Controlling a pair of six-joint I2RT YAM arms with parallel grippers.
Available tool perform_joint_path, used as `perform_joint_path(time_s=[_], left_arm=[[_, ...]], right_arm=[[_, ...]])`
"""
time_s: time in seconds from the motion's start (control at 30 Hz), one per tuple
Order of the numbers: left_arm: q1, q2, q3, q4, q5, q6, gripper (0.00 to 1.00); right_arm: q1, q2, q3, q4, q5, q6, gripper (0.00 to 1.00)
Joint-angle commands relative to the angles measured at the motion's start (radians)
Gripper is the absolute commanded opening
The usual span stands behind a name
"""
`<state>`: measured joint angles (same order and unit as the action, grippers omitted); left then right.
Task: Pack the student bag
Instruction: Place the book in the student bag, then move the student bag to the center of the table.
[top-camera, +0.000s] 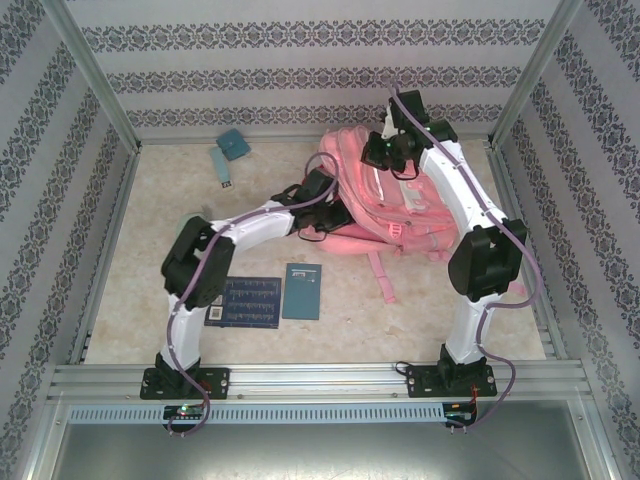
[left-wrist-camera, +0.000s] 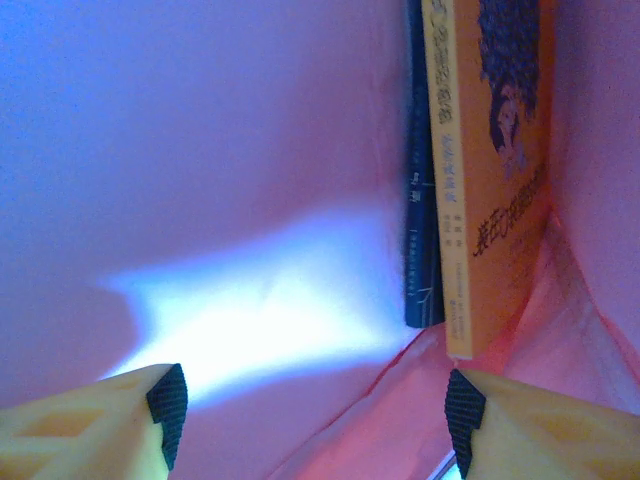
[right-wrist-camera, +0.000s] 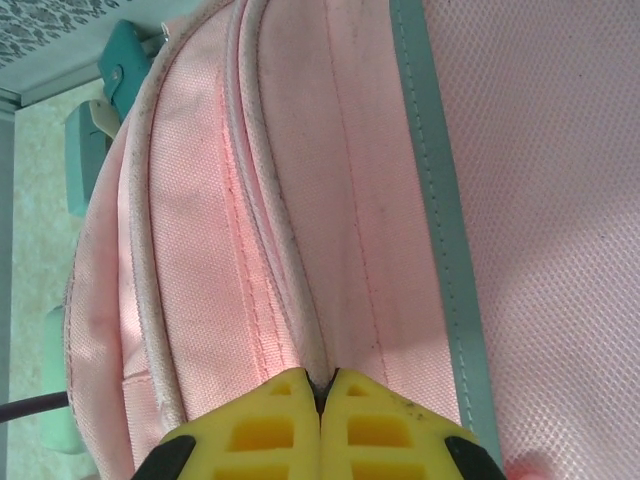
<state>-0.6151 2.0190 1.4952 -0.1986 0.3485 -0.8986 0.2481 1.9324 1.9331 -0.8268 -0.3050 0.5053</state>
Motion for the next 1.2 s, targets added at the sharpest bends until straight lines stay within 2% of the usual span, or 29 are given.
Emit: perform_joint_path(time_s=[0.0, 0.1, 0.23, 0.37, 0.43, 0.5, 0.63, 0.9, 1.17], left_arm=[[0.052, -0.118, -0.094, -0.168, -0.104, 0.069, 0.71], [0.097, -0.22, -0.191, -0.216, -0.153, 0.069, 0.73], [0.16, -0.369, -0.32, -0.264, -0.243, 0.042, 0.75], [0.199, -0.471, -0.41, -0.266, -0.246, 0.05, 0.78], [0.201, -0.484, -0.424, -0.268, -0.228, 0.063, 0.78], [0.202, -0.47, -0.421, -0.275, -0.199, 0.067, 0.78], [0.2, -0.446, -0.433, -0.215, -0.149, 0.067, 0.77], [0.153, -0.26, -0.331, -0.094, -0.074, 0.014, 0.76], [0.054, -0.011, -0.045, -0.042, -0.059, -0.062, 0.76]], right_arm=[[0.009, -0.031, -0.042, 0.025, 0.051, -0.035, 0.07], [0.037, -0.026, -0.058, 0.035, 0.065, -0.056, 0.12], [0.08, -0.021, -0.064, 0.044, 0.095, -0.077, 0.3], [0.126, -0.016, -0.075, 0.062, 0.114, -0.104, 0.31], [0.134, -0.004, -0.082, 0.071, 0.107, -0.101, 0.27], [0.134, 0.006, -0.088, 0.078, 0.096, -0.093, 0.18], [0.133, 0.008, -0.094, 0.084, 0.115, -0.094, 0.14], [0.132, -0.026, -0.129, 0.07, 0.118, -0.106, 0.19], [0.121, -0.097, -0.236, 0.08, 0.136, -0.107, 0.19]])
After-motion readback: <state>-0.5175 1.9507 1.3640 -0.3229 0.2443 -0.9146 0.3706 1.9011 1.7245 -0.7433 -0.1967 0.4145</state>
